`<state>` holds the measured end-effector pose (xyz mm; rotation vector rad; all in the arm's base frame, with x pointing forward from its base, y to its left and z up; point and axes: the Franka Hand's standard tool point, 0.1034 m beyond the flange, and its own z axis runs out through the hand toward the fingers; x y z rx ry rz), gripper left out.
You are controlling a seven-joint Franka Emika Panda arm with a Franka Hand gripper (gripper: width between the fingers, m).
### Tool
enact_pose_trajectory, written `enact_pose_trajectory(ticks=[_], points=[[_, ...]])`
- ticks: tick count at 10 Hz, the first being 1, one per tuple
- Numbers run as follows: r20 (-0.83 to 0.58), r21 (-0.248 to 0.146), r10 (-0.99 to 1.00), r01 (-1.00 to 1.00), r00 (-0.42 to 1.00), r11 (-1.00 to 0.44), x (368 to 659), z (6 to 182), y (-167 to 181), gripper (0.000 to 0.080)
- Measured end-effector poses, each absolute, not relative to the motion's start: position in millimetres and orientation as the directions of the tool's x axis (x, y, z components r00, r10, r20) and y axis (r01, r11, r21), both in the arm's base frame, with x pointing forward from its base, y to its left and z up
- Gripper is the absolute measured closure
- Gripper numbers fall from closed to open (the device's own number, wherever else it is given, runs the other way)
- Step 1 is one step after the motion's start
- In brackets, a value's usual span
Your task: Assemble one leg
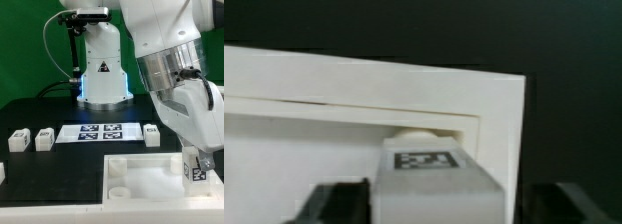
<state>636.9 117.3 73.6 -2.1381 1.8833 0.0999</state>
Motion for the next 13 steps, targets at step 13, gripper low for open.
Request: enact_pose_trajectory(ticks=[13], points=[[0.066, -0.141, -0.090, -0.080, 0.994, -0.987, 634.8, 73.0, 121.0, 0.0284]])
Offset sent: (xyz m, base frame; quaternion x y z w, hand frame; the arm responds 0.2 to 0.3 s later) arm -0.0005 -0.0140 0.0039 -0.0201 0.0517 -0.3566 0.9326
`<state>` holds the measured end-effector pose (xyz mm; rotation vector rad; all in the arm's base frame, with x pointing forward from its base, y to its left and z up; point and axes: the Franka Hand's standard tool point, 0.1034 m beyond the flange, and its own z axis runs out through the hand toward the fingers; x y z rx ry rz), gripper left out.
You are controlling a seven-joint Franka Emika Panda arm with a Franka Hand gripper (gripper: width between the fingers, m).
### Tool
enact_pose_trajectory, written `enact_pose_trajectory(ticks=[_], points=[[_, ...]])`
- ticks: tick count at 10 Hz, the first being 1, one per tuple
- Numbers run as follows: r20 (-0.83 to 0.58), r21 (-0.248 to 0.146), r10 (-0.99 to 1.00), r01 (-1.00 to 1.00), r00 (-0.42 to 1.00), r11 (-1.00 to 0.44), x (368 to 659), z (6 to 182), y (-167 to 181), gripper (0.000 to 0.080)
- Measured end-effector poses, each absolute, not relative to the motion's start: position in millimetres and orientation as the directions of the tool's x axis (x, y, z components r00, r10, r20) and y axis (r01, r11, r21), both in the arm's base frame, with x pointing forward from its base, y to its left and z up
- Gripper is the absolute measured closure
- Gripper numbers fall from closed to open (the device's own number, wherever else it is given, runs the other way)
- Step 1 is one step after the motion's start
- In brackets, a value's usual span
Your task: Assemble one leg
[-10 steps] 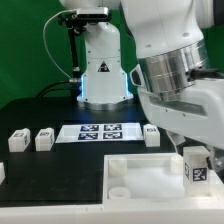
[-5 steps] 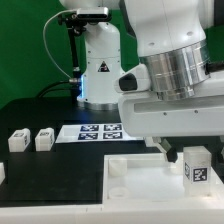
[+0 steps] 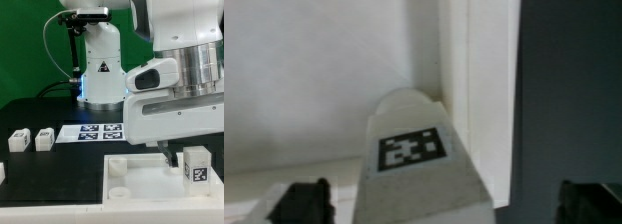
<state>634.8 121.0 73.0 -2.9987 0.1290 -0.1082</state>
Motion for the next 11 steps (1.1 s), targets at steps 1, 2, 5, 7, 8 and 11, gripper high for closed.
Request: enact_pose_trajectory(ticks=[1, 2, 5, 7, 8, 11], points=[[0.053, -0.148, -0.171, -0.162, 0.984, -0.976, 634.7, 73.0, 121.7, 0.0284], [0.038, -0.155, -0.266, -0.258, 0.963, -0.954, 634.6, 72.9, 122.0, 0.0424], [-0.026, -0.183, -0.581, -0.575, 0.813, -0.797, 636.1, 72.5, 116.8, 0.0491], [-0.106, -0.199, -0.787, -0.788, 0.608, -0.582, 635.7, 72.1, 116.8, 0.0491], [-0.152, -0.188, -0.881, -0.888, 0.448, -0.419, 634.3, 70.4, 118.1, 0.0494], [-0.259, -0.143, -0.963, -0.989, 0.075, -0.039, 635.4, 69.3, 118.7, 0.0499]])
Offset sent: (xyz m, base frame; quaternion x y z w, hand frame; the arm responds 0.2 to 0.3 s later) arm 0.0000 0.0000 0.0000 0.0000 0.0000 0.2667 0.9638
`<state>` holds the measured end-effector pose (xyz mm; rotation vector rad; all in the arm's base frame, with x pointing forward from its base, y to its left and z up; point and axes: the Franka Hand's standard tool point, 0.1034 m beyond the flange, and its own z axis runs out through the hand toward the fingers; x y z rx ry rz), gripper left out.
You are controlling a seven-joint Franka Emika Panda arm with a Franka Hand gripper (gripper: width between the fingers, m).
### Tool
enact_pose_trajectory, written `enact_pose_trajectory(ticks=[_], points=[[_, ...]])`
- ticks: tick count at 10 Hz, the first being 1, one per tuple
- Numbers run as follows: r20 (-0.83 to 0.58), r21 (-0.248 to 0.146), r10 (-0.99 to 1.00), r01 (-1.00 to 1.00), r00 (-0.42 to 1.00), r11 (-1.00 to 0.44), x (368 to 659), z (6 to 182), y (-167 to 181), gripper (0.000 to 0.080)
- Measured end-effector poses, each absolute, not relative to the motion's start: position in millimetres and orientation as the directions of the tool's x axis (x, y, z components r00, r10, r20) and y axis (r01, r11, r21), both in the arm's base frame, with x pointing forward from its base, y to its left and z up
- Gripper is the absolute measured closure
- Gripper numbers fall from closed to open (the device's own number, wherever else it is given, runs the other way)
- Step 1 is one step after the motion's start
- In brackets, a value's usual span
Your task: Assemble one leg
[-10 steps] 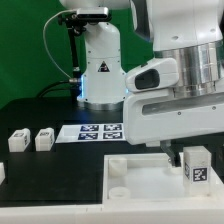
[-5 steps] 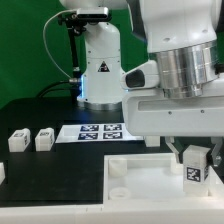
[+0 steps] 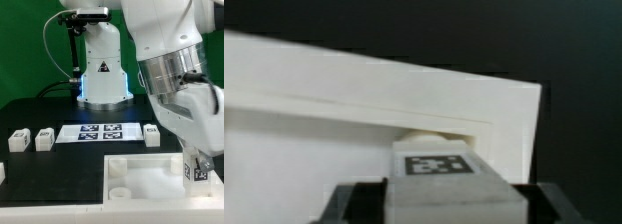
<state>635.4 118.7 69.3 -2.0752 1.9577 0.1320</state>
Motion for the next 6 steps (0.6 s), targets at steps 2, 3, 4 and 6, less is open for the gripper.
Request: enact_pose_trajectory(ticks=[2, 3, 4, 6], points=[[-0.260, -0.140, -0.965, -0.990, 0.039, -0.002, 635.3, 68.8, 119.8, 0.0499], [-0.259, -0.143, -0.965, -0.990, 0.049, -0.011, 635.3, 68.8, 119.8, 0.0499], [-0.254, -0.152, -0.964, -0.987, 0.085, -0.047, 635.3, 68.7, 119.8, 0.0321], [-0.231, -0.148, -0.942, -0.965, 0.244, -0.214, 632.7, 69.6, 118.2, 0.0209]])
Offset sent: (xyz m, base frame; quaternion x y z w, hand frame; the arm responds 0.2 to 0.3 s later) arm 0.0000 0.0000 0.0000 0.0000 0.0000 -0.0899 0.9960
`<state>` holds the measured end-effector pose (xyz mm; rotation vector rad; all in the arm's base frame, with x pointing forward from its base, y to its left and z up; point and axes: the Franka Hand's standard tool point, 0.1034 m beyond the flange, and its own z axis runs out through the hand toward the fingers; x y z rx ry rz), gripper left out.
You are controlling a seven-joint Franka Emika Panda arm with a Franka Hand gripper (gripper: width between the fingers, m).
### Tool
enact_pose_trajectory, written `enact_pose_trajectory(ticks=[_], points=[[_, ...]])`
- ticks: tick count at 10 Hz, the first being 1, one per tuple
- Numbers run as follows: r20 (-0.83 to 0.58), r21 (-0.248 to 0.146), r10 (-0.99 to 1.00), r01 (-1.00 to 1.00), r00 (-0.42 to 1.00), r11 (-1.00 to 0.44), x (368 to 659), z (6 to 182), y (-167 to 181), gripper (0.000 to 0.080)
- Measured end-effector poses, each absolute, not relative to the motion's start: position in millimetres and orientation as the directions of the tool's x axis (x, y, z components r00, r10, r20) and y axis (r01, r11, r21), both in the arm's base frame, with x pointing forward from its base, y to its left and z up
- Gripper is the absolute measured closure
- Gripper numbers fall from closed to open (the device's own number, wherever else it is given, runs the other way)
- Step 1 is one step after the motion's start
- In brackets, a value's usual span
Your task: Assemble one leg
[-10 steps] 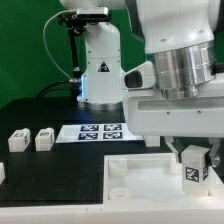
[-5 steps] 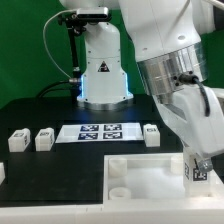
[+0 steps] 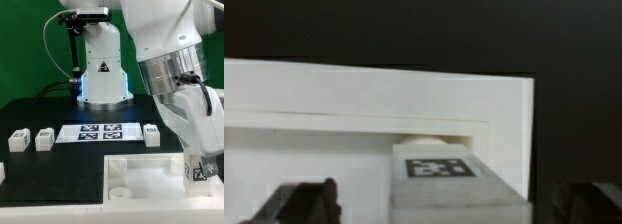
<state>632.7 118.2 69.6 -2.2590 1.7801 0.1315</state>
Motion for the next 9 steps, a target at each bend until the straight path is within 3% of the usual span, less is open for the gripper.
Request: enact_pose_trajectory(ticks=[2, 6, 7, 9], points=[[-0.120, -0.157, -0.803, -0.810, 0.584, -0.565, 634.7, 74.5, 119.5, 0.0153], [-0.033, -0.194, -0.456, -0.454, 0.889, -0.870, 634.7, 73.4, 116.9, 0.0151], [0.022, -0.162, -0.273, -0.266, 0.962, -0.950, 636.5, 74.1, 113.9, 0.0151], [0.090, -0.133, -0.067, -0.055, 0.994, -0.990, 641.3, 73.8, 111.7, 0.0151]])
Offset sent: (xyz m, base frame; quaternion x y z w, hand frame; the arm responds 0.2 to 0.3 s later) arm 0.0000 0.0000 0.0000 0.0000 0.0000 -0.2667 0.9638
